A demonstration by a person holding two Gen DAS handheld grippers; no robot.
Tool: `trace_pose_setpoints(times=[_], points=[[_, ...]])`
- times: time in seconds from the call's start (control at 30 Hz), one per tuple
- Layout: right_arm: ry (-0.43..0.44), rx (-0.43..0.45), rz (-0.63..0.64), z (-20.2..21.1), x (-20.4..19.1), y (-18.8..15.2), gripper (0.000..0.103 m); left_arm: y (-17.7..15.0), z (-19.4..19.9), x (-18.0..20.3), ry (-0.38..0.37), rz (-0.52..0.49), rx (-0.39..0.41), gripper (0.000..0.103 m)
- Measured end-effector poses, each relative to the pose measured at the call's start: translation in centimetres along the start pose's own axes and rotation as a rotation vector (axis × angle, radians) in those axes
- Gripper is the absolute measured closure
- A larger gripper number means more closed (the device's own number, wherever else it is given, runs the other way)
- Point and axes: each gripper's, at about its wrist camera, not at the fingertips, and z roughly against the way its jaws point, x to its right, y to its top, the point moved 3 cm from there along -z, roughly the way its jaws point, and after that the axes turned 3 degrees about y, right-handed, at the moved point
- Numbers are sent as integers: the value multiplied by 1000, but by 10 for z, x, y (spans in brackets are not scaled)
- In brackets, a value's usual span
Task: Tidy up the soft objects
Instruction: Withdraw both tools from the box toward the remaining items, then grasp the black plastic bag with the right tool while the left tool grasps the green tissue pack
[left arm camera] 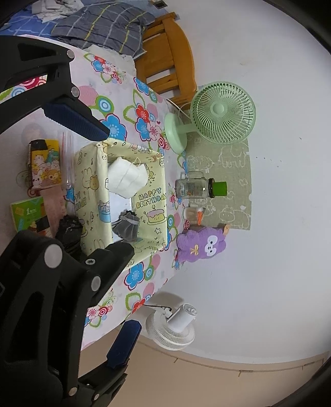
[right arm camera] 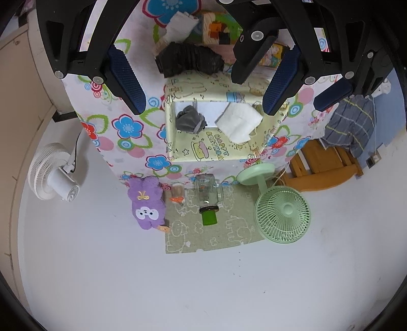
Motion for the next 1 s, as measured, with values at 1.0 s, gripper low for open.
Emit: trace_pose_setpoints(times=[1.0], points=[[-11,-68,12,-1,-2,-70,8,-69,-2,-1,-8,9,-47,0]])
